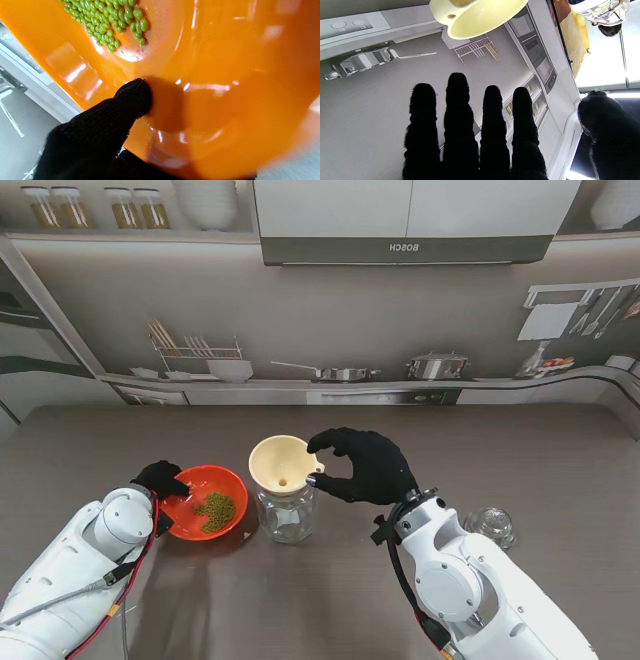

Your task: Pour mung beans into a glass jar with a funnel

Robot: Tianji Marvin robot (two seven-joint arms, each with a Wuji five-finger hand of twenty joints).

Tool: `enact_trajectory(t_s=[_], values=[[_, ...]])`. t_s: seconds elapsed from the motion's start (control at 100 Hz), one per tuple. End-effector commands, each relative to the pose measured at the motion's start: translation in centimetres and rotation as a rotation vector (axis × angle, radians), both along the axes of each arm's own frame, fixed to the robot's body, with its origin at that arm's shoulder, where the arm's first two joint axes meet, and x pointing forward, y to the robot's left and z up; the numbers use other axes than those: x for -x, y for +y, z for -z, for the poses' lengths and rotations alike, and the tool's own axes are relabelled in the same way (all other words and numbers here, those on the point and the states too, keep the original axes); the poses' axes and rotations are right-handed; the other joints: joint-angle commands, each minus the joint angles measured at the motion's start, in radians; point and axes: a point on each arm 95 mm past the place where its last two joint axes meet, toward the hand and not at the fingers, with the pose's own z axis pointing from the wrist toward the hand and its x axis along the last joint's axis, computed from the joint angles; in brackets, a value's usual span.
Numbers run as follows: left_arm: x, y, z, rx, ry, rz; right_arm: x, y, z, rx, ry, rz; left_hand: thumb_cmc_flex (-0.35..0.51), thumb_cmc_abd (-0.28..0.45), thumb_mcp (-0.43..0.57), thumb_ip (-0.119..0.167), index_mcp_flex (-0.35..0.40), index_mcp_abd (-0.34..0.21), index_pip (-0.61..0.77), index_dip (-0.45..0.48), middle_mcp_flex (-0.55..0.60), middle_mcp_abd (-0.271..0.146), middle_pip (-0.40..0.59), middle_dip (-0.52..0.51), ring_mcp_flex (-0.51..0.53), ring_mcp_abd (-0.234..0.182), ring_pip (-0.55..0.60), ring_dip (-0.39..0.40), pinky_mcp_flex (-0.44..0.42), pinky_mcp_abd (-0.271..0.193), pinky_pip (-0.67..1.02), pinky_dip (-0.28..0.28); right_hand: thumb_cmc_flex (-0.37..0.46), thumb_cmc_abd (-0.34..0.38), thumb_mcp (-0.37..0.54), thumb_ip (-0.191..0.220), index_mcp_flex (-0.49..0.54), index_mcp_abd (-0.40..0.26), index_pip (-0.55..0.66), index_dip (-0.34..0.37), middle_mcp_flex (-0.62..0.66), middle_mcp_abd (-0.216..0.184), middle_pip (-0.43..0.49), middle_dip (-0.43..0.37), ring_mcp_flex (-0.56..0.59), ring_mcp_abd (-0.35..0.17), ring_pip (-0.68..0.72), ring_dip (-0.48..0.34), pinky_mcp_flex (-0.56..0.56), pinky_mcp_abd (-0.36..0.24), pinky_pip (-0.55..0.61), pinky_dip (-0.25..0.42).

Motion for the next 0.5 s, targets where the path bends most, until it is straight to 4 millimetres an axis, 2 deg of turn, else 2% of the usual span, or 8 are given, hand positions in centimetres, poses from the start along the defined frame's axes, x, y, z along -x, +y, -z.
enact_trajectory(t_s=[0.0, 0.25, 0.49], values=[[0.25, -0.41, 0.36, 0.022, 0.016, -0.001, 0.06, 0.18, 0.18, 0.002, 0.013, -0.008, 0.091, 0.007, 0.095, -0.022, 0.017, -0.062, 0.113, 0.046, 0.050, 0.028, -0.007, 0.017, 0.022, 0.020, 0.028, -0.014, 0.048, 0.014, 0.026, -0.014, -0.039, 0.022, 0.026, 0.014, 0.009, 0.003, 0.012, -0.024, 0.002, 0.008, -0.008, 0.002, 0.021, -0.013, 0.003, 0.012, -0.002, 0.026, 0.018, -0.009], [0.75, 0.16, 0.50, 0.099, -0.007, -0.063, 0.01, 0.19, 0.26, 0.002, 0.019, -0.009, 0.089, -0.002, 0.099, -0.019, 0.028, -0.071, 0.108, 0.040, 0.055, 0.018, -0.035, 0.014, 0.020, 0.018, -0.005, -0.031, 0.055, -0.005, -0.013, -0.012, -0.042, 0.022, 0.032, 0.012, 0.006, 0.005, 0.012, -0.026, 0.002, 0.009, -0.007, 0.002, 0.022, -0.011, 0.004, 0.012, -0.001, 0.027, 0.019, -0.010], [0.80, 0.58, -0.39, 0.150, -0.050, -0.089, -0.06, 0.13, 0.29, 0.005, 0.016, -0.001, 0.088, -0.007, 0.100, -0.017, 0.035, -0.075, 0.104, 0.034, 0.057, 0.015, -0.043, 0.012, 0.021, 0.020, -0.018, -0.035, 0.055, -0.012, -0.026, -0.005, -0.043, 0.019, 0.029, 0.010, -0.018, 0.004, 0.006, -0.028, -0.012, 0.009, -0.009, 0.001, 0.014, -0.012, 0.000, 0.011, -0.004, 0.027, 0.019, -0.012]])
